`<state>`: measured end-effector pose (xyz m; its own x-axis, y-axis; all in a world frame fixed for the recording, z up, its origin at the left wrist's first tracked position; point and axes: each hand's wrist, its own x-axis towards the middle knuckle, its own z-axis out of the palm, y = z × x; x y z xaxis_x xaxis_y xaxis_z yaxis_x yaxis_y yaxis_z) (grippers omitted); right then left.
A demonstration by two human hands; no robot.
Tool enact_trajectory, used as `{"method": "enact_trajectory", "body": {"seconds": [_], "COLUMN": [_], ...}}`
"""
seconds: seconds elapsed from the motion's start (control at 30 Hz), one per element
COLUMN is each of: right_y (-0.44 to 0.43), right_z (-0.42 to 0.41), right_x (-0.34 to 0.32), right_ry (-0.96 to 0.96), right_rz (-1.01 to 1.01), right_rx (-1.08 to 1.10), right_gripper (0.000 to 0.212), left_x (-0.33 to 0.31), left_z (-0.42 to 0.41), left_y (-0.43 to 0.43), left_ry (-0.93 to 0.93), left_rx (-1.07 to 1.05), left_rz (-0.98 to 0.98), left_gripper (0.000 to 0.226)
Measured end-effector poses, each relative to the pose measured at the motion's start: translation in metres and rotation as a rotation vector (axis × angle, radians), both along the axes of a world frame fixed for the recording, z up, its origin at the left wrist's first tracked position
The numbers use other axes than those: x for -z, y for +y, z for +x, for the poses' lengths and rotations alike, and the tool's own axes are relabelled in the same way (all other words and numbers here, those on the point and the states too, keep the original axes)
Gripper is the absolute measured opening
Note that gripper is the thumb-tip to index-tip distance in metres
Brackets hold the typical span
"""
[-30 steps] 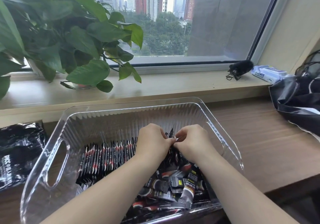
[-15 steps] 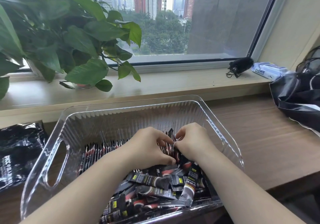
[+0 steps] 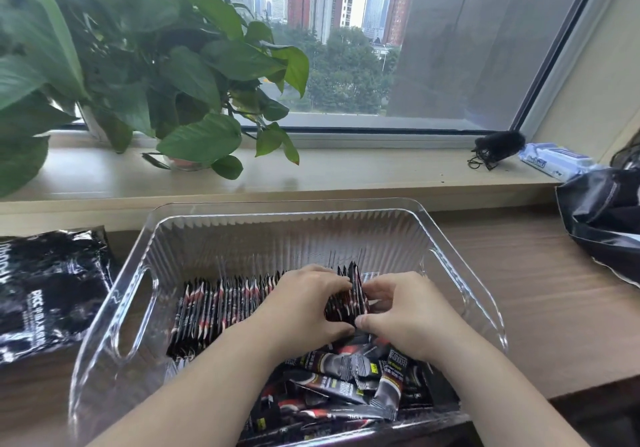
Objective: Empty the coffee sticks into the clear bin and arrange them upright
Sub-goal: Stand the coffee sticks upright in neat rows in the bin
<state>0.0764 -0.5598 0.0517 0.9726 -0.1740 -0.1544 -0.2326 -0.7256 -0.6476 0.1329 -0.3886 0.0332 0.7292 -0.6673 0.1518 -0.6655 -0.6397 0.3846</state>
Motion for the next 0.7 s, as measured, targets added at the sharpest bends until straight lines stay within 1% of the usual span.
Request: {"method": "enact_trajectory", "body": {"seconds": [0.07,0.1,0.2,0.3,0.37,0.5,0.6,0.7], "right_y": [0.002,0.002,0.001,0.001,0.002,0.004,0.002,0.002], "right_z": [-0.004,-0.006,-0.009,-0.007,-0.004,-0.001,0.001,0.000], "right_x": [-0.004,-0.005,-0.008,-0.004,-0.001,0.004,0.002,-0.001], "right_ry": [0.047,0.060,0.047,-0.017,-0.055,-0.073,-0.016,0.062], "right_rz": [-0.045,-0.057,-0.116,-0.196,-0.227,-0.243,-0.186,-0.120], "right_rx": [-0.065,-0.079,-0.082,-0.037,-0.005,0.010,0.015,-0.019], "right_gripper": [0.073,0.075,0.059,0.059,0.059,0.038,0.041,0.048], "left_x": [0.001,0.002,0.005,0.008,0.009,0.011,0.012,0.013], "left_z": [0.001,0.002,0.004,0.005,0.005,0.005,0.007,0.007], "left_y": [0.000,0.000,-0.001,-0.003,-0.002,-0.001,-0.002,-0.003], "left_ry": [-0.022,-0.023,-0.027,-0.019,-0.008,0.025,0.006,-0.026], "left_rx": [0.014,0.024,0.054,0.074,0.079,0.053,0.025,0.008], "left_rz": [0.024,0.049,0.148,0.212,0.196,0.080,0.001,-0.020], "left_gripper": [0.069,0.069,0.066,0.067,0.070,0.078,0.081,0.077]}}
